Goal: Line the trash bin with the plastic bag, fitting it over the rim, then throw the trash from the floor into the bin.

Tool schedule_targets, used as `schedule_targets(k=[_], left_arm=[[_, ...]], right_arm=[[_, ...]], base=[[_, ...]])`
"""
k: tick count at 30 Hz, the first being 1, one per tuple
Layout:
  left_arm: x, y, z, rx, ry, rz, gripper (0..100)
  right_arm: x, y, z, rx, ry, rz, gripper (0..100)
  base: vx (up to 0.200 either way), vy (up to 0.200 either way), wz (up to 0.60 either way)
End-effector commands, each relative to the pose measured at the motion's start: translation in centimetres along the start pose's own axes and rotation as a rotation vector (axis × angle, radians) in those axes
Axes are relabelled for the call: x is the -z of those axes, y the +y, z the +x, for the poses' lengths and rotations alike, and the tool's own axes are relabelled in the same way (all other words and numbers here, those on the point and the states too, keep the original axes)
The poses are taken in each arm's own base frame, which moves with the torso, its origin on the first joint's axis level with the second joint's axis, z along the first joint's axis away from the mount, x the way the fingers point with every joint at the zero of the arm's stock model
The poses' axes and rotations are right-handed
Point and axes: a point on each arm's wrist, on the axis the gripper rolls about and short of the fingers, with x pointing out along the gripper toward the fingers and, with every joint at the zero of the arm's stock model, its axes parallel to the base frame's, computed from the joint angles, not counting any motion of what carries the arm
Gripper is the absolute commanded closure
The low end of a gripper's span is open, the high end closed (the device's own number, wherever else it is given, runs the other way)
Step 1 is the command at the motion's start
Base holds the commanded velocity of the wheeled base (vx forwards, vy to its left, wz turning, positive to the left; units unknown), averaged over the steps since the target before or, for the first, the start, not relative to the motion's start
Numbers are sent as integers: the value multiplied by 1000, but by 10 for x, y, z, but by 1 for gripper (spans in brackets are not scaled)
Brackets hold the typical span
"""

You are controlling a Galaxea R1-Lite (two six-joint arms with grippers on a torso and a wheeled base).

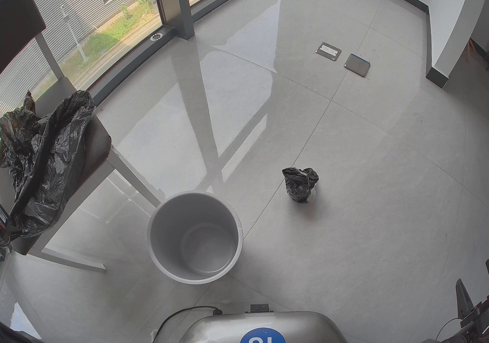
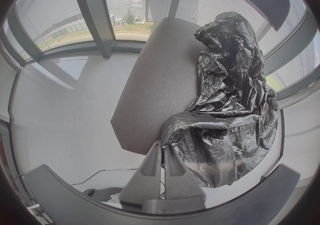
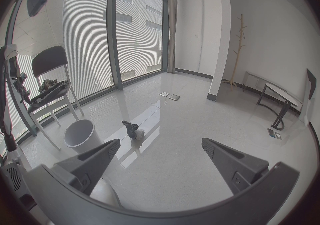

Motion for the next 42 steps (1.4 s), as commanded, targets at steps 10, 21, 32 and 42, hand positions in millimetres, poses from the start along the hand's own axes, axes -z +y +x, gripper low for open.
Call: schedule_targets(k=[10,21,32,42], left_arm=[[4,4,-2,-4,9,-18,100],[4,4,-3,19,11,-17,0],[2,3,-2,25,11,-13,0],[3,3,-3,15,5,-7,0]], right_arm=[[5,0,1,-3,19,-3,0],[5,0,1,-3,19,-3,0],[5,0,1,-1,19,-4,0],[5,0,1,-3,17,-4,0]], base=[[0,0,0],[0,0,0],[0,0,0],[0,0,0]])
